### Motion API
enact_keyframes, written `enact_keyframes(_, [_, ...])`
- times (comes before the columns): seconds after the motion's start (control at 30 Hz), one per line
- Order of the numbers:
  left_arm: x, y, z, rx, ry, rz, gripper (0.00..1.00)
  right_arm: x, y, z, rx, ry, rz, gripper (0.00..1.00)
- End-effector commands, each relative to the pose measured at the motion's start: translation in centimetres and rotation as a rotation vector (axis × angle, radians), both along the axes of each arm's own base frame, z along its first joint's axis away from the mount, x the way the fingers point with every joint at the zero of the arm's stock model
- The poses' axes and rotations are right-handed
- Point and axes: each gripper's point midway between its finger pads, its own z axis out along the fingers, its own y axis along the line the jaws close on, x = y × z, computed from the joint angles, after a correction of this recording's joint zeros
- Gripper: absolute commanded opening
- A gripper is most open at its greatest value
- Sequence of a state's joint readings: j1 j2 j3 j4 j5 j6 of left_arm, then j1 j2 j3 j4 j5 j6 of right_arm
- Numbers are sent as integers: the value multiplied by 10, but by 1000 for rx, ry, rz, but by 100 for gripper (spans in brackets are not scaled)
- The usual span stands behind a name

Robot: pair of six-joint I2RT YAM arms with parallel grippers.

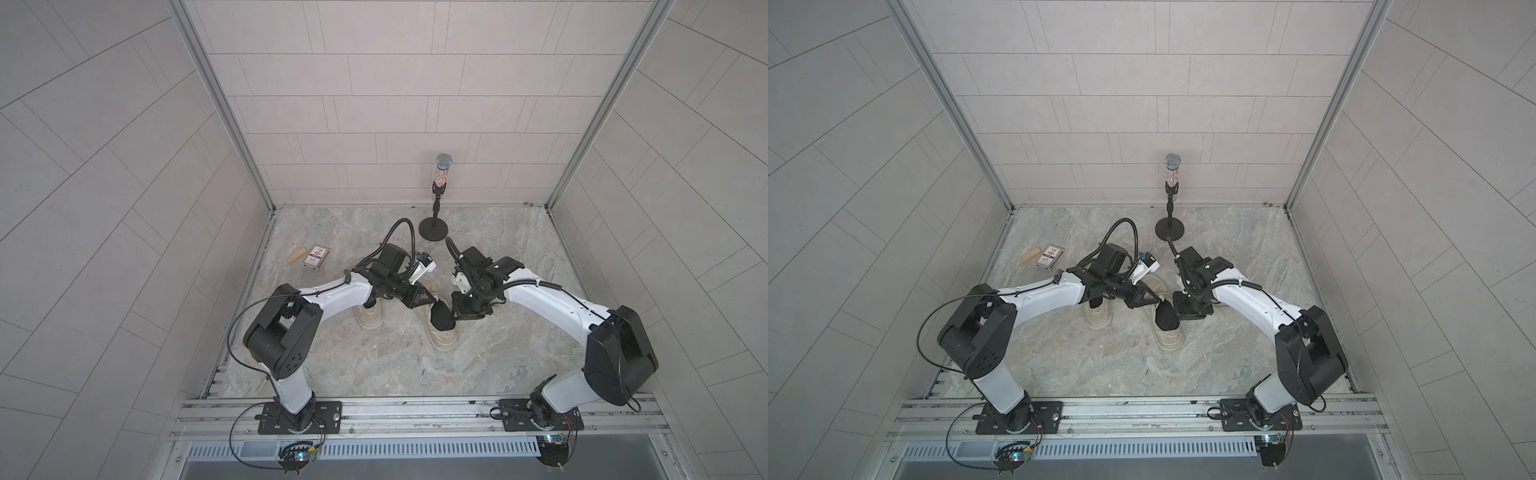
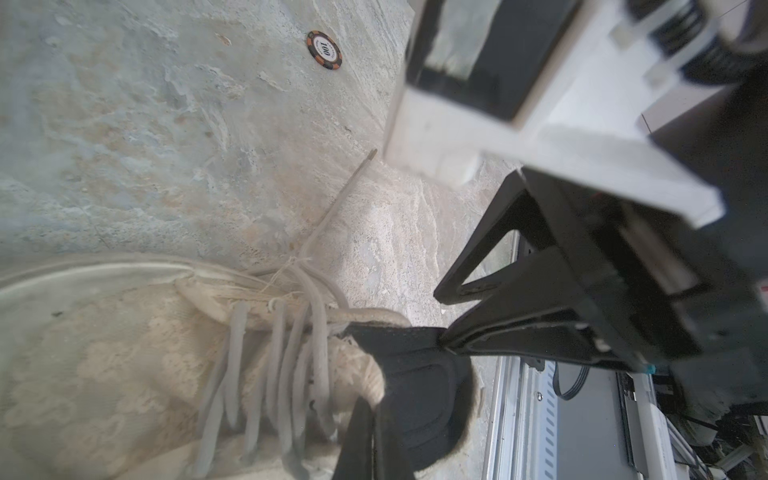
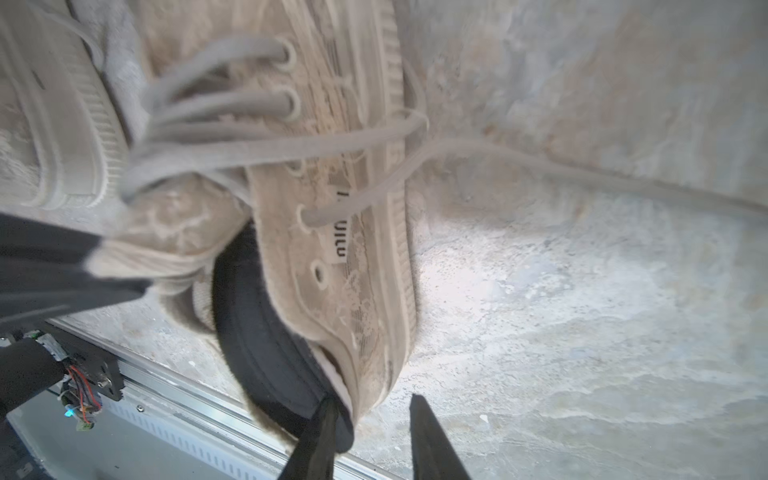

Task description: Insert the insole into the shoe

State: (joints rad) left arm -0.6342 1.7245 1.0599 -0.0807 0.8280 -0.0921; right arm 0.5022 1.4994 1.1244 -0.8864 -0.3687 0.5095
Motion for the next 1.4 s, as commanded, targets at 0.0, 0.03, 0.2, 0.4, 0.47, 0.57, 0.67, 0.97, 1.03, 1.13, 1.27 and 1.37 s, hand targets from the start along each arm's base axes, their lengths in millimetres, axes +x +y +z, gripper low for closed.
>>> enact_keyframes(0.0, [-1,-7,18,-56,-65,-50,0,12,-3,9,-16,-47,15,40])
enact_keyframes(0.03, [-2,-7,18,-56,-62,-52,0,15,1,8,-5,-47,27,42])
enact_keyframes(0.2, [-2,-6,17,-49,-66,-53,0,26,18,3,60,-54,34,46])
enact_keyframes(0.4, [-1,-6,18,-50,-74,-51,0,10,2,-44,-56,45,10,41])
enact_keyframes(0.47, [0,-6,20,-52,-79,-47,0,-6,-6,-64,-108,85,15,39])
enact_keyframes(0.57, [2,-9,22,-63,-80,-45,0,-25,-10,-80,-174,116,61,39])
enact_keyframes(0.67, [3,-10,21,-67,-81,-37,0,-26,-13,-74,-220,105,83,42])
enact_keyframes(0.97, [3,-4,13,-26,-82,-21,0,-24,-22,-19,-227,44,133,46])
enact_keyframes(1.03, [4,-3,13,-23,-83,-19,0,-33,-23,-25,-226,88,157,43])
enact_keyframes(1.13, [5,-3,12,-17,-87,-13,0,-51,-21,-42,-223,172,186,39])
enact_keyframes(1.27, [7,-4,14,-20,-96,-10,0,-70,-25,-73,-282,261,229,36])
enact_keyframes(1.37, [5,-6,17,-32,-94,-20,0,-67,-24,-88,-304,281,222,39])
